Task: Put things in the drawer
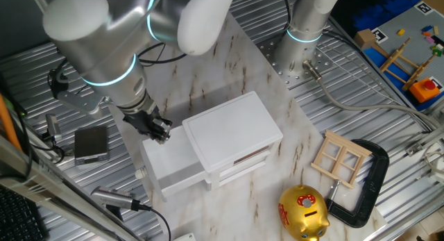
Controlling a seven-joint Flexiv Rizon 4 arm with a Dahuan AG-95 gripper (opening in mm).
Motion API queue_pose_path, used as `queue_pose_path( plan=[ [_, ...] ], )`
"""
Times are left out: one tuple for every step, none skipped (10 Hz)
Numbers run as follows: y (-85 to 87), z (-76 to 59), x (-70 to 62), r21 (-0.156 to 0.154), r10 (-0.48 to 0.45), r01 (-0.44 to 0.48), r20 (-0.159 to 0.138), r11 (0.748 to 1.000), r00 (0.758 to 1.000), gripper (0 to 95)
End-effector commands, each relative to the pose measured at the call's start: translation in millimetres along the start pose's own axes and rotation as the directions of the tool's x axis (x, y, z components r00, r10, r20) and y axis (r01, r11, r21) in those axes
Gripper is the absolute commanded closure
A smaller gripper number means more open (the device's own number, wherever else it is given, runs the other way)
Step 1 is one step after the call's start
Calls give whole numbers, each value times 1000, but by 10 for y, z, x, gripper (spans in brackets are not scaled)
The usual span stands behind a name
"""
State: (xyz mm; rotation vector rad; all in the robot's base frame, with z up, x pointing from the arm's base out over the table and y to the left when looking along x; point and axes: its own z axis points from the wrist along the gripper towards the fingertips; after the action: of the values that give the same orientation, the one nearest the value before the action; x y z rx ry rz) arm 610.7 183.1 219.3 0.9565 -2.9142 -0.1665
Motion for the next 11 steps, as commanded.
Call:
queue_pose_path(
  plan=[
    [14, 45, -7, 4, 11, -11, 9, 1000, 1000, 950],
    [21, 64, -13, 4, 16, -16, 12, 1000, 1000, 950],
    [34, 105, -23, 4, 34, -34, 20, 999, 999, 950],
    [33, 123, -25, 1, 44, -44, 29, 999, 999, 950],
    [30, 135, -24, -2, 51, -51, 38, 999, 998, 950],
    [28, 146, -25, -3, 58, -58, 42, 998, 997, 950],
    [27, 161, -28, -5, 64, -64, 46, 998, 997, 950],
    [27, 185, -32, -6, 70, -69, 47, 998, 996, 950],
    [38, 215, -39, -5, 72, -72, 48, 997, 996, 950],
    [50, 237, -42, -3, 73, -73, 50, 997, 996, 950],
    [62, 245, -45, 1, 74, -74, 55, 997, 996, 950]
  ],
)
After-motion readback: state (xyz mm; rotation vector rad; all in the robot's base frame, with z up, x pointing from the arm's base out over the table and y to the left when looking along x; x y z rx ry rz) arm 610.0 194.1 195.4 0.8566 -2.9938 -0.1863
